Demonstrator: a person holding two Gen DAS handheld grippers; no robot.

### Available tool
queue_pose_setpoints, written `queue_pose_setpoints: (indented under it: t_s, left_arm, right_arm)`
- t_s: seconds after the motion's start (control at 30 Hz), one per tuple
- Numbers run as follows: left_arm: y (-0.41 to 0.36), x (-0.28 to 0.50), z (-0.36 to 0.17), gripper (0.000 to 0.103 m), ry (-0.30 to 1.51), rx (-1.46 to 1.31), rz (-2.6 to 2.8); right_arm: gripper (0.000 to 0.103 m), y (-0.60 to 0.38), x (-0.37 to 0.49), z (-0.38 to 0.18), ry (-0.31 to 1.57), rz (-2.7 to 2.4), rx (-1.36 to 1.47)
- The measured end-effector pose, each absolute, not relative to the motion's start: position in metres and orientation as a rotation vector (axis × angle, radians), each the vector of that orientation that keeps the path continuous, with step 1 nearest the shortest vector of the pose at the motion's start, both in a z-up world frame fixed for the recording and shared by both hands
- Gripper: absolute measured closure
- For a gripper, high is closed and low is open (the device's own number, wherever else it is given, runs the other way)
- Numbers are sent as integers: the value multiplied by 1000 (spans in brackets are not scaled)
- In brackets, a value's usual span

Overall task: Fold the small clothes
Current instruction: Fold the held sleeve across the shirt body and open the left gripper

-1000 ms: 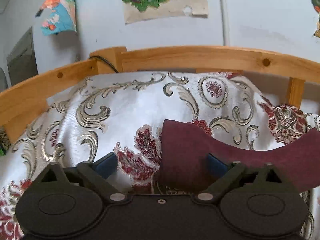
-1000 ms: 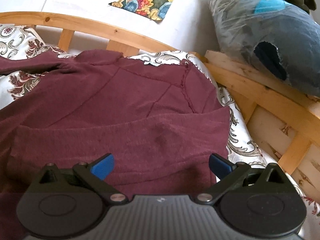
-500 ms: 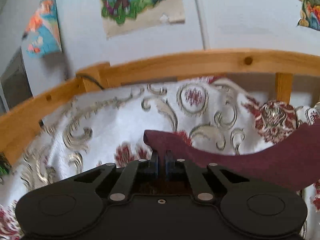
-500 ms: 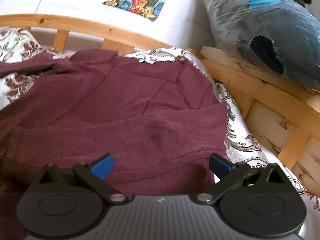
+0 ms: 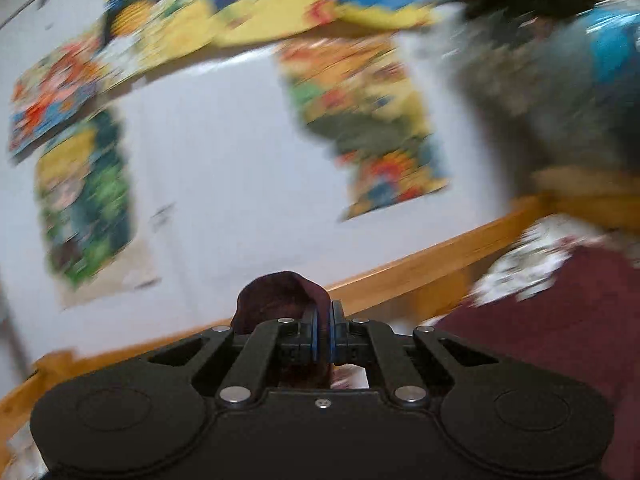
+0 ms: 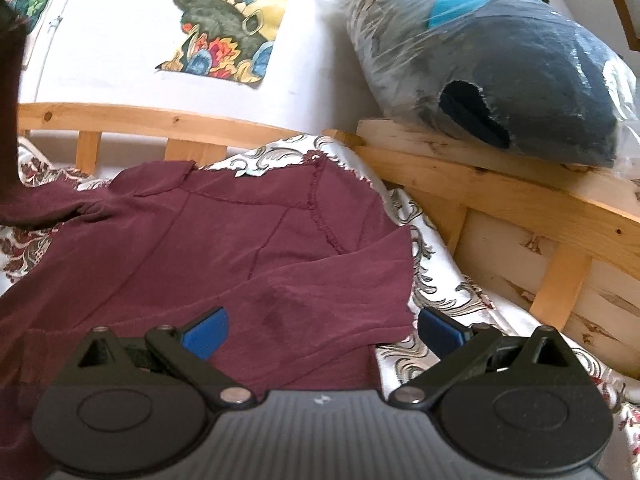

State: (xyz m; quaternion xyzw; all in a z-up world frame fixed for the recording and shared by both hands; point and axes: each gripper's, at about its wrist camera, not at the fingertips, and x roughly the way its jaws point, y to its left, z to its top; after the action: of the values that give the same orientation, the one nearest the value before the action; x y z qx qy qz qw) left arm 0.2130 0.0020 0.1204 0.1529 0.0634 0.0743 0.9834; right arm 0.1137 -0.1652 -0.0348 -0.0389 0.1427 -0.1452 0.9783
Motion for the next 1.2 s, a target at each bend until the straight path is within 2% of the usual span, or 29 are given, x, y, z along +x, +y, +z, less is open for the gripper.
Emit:
queue_pose_setpoints:
  t_s: [0.23,0.57,1.03,1.2]
  left_arm:
    - [-77,198,92,98,155,357,-147]
    - [-137,174,31,98,287,363,-374]
    - [-140,169,5,94,443,333,-410]
    - [-146,159,3,86,438,367,-442]
  right_arm:
    - [0,-189,108,-30,270,-358,-46]
    - [0,-217,103,-28,268,-433,2]
    - [0,-226,99,-26,266,-465,-1]
    - [0,-226,99,-27,273,-466,-3]
